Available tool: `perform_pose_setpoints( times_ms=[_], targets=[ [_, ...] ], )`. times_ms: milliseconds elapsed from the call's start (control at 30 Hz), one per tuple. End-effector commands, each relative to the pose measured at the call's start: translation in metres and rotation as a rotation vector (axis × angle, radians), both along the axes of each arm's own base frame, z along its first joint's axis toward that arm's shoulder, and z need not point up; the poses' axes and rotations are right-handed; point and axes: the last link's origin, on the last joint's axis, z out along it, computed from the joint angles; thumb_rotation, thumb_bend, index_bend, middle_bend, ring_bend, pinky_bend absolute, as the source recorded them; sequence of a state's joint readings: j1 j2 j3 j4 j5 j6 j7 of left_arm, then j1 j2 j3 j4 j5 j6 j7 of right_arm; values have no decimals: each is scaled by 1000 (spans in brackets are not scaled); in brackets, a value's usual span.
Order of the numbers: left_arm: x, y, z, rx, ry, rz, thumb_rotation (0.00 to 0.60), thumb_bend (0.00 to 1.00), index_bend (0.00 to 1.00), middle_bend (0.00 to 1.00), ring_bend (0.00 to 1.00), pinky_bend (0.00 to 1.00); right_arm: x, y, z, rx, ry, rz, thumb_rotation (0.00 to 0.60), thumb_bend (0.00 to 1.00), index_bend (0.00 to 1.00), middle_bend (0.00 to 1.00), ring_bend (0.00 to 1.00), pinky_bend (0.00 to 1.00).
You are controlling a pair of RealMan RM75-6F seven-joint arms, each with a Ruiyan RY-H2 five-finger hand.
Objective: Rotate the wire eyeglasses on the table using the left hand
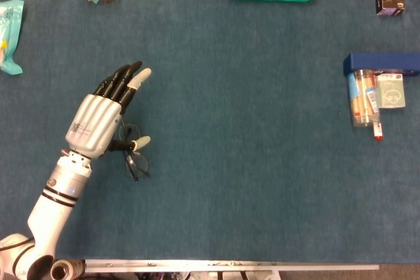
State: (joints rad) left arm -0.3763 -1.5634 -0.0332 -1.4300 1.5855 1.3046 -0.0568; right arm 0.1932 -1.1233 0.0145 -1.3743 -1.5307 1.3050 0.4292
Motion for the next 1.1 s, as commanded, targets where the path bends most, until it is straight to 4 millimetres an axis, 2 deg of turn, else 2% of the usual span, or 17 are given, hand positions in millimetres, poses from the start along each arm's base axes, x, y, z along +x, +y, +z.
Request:
perform_pose_setpoints(
  times_ms=[33,333,600,1100],
  targets=[
    [-1,3,-1,-7,-2,-3,600,74,20,0,0,149,1,-2,-2,5,3,-3,600,0,0,74,0,210],
    [-6,10,-7,-30,-2,1,600,73,20,0,0,149,1,-6,-6,11,1,-1,600,0,0,74,0,211],
    [-5,13,-10,-38,-16,-17,600,74,20,0,0,149,11,-9,7,-26,7,41,600,0,0,74,0,211],
    [-4,19,-20,-64,-32,-45,600,73,20,0,0,149,18,-10,20,-64,29,51,600,0,0,74,0,211]
  ],
)
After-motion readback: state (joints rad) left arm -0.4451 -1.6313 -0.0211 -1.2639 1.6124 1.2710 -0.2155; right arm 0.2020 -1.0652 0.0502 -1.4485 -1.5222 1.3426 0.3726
